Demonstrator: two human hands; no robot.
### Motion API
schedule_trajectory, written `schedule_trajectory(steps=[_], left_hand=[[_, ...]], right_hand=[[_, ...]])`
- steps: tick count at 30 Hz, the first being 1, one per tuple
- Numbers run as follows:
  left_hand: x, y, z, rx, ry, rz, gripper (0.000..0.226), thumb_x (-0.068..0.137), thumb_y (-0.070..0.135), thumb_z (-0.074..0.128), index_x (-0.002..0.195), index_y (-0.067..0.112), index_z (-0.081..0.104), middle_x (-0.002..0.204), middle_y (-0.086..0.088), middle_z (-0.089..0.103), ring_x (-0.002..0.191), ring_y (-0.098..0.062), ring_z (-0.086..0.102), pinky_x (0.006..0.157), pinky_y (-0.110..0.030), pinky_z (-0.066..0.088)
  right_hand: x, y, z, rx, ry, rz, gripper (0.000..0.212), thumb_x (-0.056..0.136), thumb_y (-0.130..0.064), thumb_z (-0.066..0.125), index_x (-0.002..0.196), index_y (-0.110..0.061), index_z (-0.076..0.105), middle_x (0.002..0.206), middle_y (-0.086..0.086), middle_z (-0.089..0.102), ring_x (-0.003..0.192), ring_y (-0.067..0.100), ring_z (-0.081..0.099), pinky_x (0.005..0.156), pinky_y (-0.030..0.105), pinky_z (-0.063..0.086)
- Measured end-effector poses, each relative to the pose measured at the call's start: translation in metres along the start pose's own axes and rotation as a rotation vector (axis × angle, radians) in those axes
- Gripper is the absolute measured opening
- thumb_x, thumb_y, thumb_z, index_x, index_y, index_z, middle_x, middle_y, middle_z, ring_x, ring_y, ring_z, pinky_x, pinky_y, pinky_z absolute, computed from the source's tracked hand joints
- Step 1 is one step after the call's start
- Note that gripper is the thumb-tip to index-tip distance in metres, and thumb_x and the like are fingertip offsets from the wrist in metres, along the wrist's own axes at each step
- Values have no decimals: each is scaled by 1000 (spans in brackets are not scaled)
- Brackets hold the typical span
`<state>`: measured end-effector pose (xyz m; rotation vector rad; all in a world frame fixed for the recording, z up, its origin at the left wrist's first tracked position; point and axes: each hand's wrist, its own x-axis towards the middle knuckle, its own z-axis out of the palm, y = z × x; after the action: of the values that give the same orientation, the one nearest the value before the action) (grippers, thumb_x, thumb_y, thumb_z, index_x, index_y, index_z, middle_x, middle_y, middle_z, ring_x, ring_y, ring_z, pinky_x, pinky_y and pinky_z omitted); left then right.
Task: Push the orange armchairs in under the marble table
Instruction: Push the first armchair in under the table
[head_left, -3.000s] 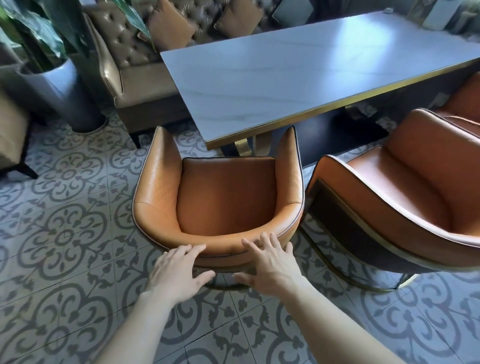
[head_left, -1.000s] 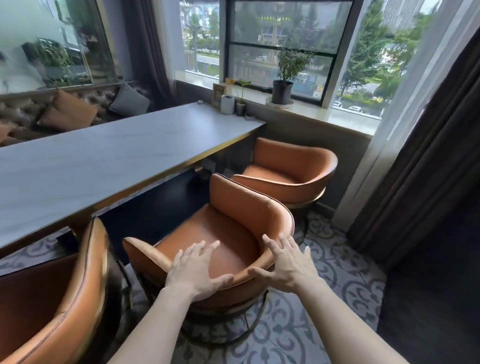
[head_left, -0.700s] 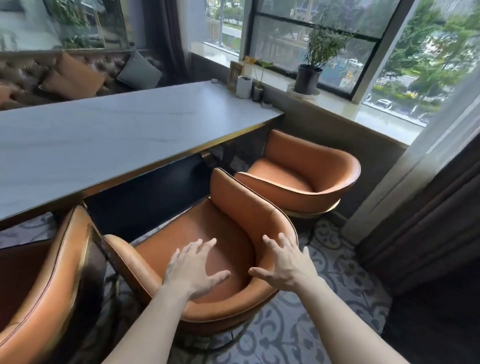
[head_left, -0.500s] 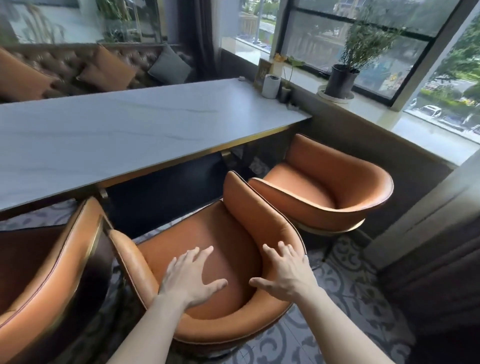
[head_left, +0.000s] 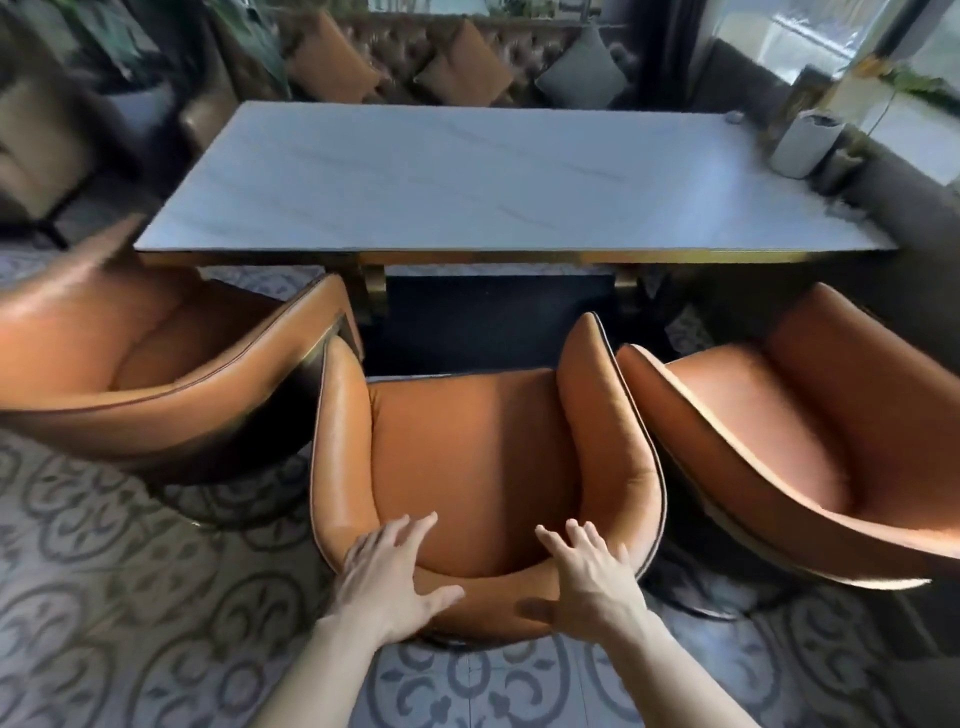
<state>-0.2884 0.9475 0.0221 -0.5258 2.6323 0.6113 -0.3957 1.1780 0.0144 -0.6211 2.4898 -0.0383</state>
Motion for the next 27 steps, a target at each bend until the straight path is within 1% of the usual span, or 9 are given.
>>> schedule_trajectory(steps=[3,7,12,16,19,21,23,25,27], left_hand=[[-12,3,31,3,-29,-16,97,75,79,57,152,44,10,163,4,17,147,-20,18,121,-43,18],[-14,0,66,40,-56,5,93,77,75,60,152,47,11,164,5,15,149,-21,14,121,-43,14],[-5,-6,95,61,-1,32,79,83,65,62,149,50,20,162,7,21,149,-17,10,122,-44,8],[-2,-9,101,56,76,38,67,90,52,62,147,49,27,160,8,28,148,-17,14,122,-44,9],[2,-11,104,60,36,51,67,93,47,60,149,48,24,162,6,25,149,-18,11,122,-46,9],[5,-13,103,64,13,77,67,94,44,60,149,47,23,162,4,23,150,-20,9,122,-49,10],[9,-17,104,71,14,99,67,94,43,60,150,46,23,162,2,24,150,-22,10,122,-51,10],[12,-25,101,76,31,101,67,94,43,60,150,46,24,162,2,25,150,-23,10,122,-51,9],[17,-37,92,67,39,109,66,93,42,61,149,46,26,162,2,27,150,-22,11,122,-50,10]], right_hand=[[-1,11,20,-58,-9,-88,102,81,-68,72,160,-35,16,162,6,26,153,29,17,121,60,24],[-4,22,44,-111,-36,-152,107,76,-73,72,160,-36,18,161,5,26,151,29,17,119,58,25],[-1,25,65,-163,135,-185,85,86,-68,63,156,-37,27,152,3,37,144,30,28,109,55,35],[-1,23,69,-208,161,-167,79,89,-67,59,156,-35,33,153,11,44,145,35,36,106,56,40],[-5,21,63,-262,134,-175,83,76,-71,72,147,-33,51,139,14,59,131,36,55,93,55,51],[-6,18,58,-299,110,-176,87,54,-72,87,127,-27,72,115,16,73,107,36,72,72,53,61],[-3,15,60,-322,186,-178,87,45,-71,92,117,-25,77,105,16,76,97,36,75,63,51,62],[2,7,61,-310,150,-174,85,52,-70,89,124,-26,74,111,16,74,103,37,73,69,52,61],[8,-5,62,-270,130,-161,83,74,-70,75,145,-32,56,135,17,62,128,37,59,90,55,53]])
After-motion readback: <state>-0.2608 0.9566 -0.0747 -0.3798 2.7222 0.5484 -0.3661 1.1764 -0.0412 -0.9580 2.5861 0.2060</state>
